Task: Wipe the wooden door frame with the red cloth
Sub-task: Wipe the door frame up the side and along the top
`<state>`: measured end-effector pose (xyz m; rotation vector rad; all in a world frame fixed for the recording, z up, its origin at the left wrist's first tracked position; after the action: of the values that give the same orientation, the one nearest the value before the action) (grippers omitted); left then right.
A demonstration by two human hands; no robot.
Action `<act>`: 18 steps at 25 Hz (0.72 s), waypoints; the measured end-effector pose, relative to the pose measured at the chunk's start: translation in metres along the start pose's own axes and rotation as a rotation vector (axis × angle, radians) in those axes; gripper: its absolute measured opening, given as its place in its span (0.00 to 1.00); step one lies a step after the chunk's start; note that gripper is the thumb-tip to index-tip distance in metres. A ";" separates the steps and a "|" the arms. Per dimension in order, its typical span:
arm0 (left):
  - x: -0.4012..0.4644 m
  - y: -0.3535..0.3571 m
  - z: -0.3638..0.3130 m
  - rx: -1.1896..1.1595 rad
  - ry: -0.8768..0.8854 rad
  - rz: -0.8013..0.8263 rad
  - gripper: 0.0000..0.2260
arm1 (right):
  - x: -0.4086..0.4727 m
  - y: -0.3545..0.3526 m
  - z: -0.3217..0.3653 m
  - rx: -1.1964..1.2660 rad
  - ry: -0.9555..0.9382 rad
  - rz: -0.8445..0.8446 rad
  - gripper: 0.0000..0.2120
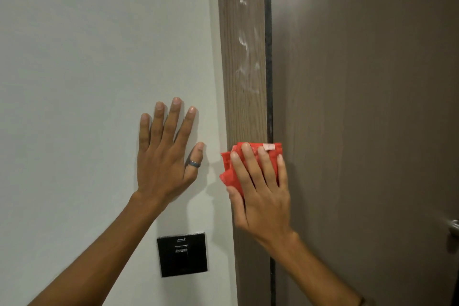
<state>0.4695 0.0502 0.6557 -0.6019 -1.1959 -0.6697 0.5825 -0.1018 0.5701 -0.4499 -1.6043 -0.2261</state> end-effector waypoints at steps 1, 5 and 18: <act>0.001 -0.001 -0.001 0.002 -0.003 0.000 0.33 | 0.014 -0.001 -0.004 -0.002 -0.026 -0.007 0.33; 0.001 0.000 0.000 -0.004 -0.008 0.012 0.33 | 0.102 -0.006 -0.017 0.017 -0.044 -0.089 0.31; 0.005 0.003 -0.008 -0.004 -0.078 -0.004 0.34 | 0.133 -0.010 -0.015 0.035 0.001 -0.133 0.32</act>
<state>0.4776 0.0460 0.6583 -0.6339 -1.2685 -0.6567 0.5877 -0.0966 0.7036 -0.3157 -1.6362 -0.2984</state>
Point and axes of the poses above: each hand's wrist, its own x-axis towards the middle knuckle, its own y-axis out of the palm, z = x × y, the point moved 6 cm from there along x, towards the middle knuckle, and after that the axes turned 5 degrees about -z, right-handed, at the moved point
